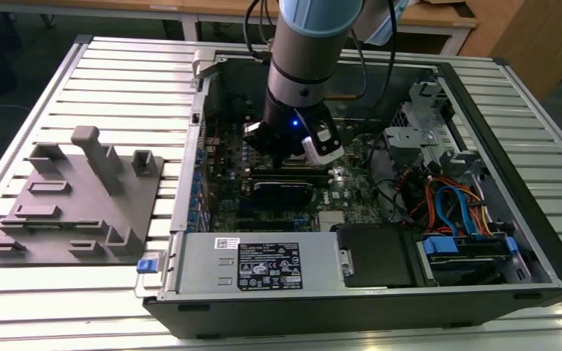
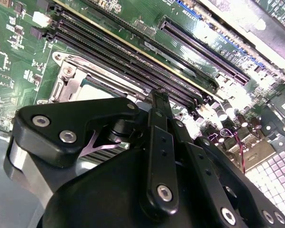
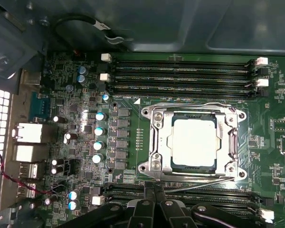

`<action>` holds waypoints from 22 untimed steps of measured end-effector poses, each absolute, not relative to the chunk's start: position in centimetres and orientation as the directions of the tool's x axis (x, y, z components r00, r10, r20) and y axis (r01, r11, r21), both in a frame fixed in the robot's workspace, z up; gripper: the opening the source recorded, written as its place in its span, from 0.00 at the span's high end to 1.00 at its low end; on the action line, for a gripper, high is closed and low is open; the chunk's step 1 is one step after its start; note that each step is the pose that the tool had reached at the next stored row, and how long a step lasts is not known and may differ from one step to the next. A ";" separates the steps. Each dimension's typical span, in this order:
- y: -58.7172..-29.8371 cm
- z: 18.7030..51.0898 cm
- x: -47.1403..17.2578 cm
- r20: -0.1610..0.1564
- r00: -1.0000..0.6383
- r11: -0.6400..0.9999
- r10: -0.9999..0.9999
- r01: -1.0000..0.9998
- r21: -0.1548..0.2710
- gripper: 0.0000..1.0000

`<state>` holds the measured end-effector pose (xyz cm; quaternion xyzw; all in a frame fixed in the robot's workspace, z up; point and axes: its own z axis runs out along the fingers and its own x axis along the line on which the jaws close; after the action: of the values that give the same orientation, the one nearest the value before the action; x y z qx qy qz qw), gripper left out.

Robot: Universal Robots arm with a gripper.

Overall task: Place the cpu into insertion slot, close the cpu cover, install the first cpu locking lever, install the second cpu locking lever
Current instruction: 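Install the second cpu locking lever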

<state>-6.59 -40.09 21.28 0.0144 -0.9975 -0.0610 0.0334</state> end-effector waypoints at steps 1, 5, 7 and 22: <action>-40.1 21.3 -6.6 0.065 -0.997 0.992 -0.033 -0.025 0.123 0.89; -40.1 21.3 -6.6 0.065 -0.997 0.992 -0.034 -0.026 0.123 0.89; -40.1 21.3 -6.6 0.065 -0.997 0.992 -0.034 -0.026 0.124 0.89; -40.9 21.1 -6.6 0.064 -0.997 0.989 -0.036 -0.026 0.145 0.89</action>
<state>-6.59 -40.92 21.08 0.0154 -0.9967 -0.0720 0.0333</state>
